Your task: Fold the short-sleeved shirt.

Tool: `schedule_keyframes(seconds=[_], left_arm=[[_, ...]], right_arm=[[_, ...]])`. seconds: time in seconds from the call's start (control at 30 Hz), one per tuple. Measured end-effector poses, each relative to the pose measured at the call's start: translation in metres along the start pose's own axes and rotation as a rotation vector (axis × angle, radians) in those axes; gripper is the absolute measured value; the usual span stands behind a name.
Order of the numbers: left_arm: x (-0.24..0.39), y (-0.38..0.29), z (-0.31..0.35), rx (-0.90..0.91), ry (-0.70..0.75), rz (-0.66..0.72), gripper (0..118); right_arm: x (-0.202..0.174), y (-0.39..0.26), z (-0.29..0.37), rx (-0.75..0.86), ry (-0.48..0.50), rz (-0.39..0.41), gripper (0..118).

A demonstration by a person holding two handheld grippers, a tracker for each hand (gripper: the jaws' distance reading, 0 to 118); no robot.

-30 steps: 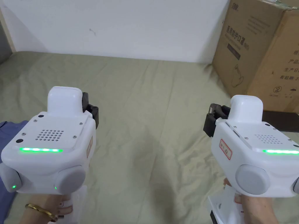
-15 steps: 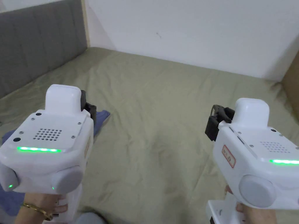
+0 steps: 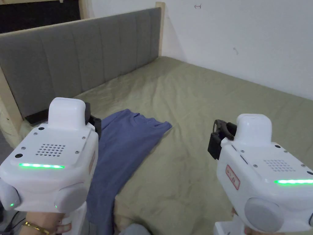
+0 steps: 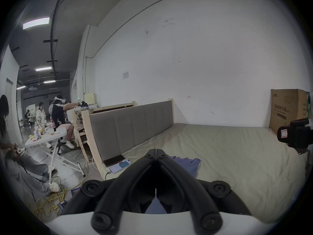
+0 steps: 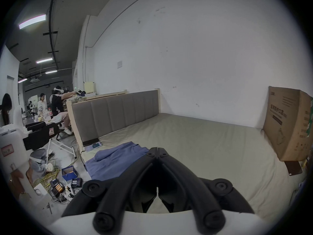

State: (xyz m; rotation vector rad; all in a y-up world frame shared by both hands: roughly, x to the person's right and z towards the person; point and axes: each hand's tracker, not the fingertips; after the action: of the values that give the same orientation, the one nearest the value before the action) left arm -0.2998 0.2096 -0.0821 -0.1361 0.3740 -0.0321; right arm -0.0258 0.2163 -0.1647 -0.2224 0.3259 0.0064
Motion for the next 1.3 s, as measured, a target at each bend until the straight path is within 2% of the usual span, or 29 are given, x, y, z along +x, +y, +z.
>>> schedule_keyframes(seconds=[0.3, 0.4, 0.47, 0.53, 0.57, 0.63, 0.8, 0.93, 1.0, 1.1, 1.3], left_arm=[[-0.005, 0.004, -0.017, -0.079, 0.005, 0.03, 1], [-0.005, 0.008, -0.043, -0.117, -0.017, 0.054, 11], [-0.004, 0.012, -0.064, -0.164, -0.048, 0.064, 45], [-0.005, 0.014, -0.093, -0.248, -0.102, 0.086, 93], [-0.003, 0.014, -0.107, -0.278, -0.131, 0.093, 103], [0.002, 0.012, -0.141, -0.322, -0.172, 0.095, 113], [0.02, -0.012, -0.245, -0.552, -0.179, 0.051, 114], [0.042, -0.05, -0.314, -0.747, -0.233, -0.095, 114], [0.056, -0.069, -0.343, -0.833, -0.202, -0.165, 114], [0.072, -0.092, -0.373, -0.857, -0.226, -0.261, 114], [0.088, -0.122, -0.428, -0.952, -0.265, -0.239, 114]], right_arm=[[-0.007, 0.001, -0.003, -0.005, 0.03, 0.009, 0], [-0.006, 0.003, -0.006, -0.01, 0.027, 0.0, 0], [-0.004, 0.003, -0.01, -0.015, 0.024, 0.008, 0], [-0.003, 0.003, -0.015, -0.022, 0.02, 0.021, 0], [-0.001, 0.003, -0.019, -0.027, 0.018, 0.023, 0], [0.001, 0.004, -0.028, -0.042, 0.018, 0.02, 0], [0.007, 0.003, -0.056, -0.081, 0.006, 0.028, 0], [0.015, -0.003, -0.085, -0.118, -0.019, 0.015, 0], [0.02, -0.008, -0.101, -0.142, -0.025, -0.012, 0], [0.023, -0.015, -0.128, -0.182, -0.026, -0.022, 0], [0.032, -0.037, -0.169, -0.252, -0.03, 0.009, 0]])
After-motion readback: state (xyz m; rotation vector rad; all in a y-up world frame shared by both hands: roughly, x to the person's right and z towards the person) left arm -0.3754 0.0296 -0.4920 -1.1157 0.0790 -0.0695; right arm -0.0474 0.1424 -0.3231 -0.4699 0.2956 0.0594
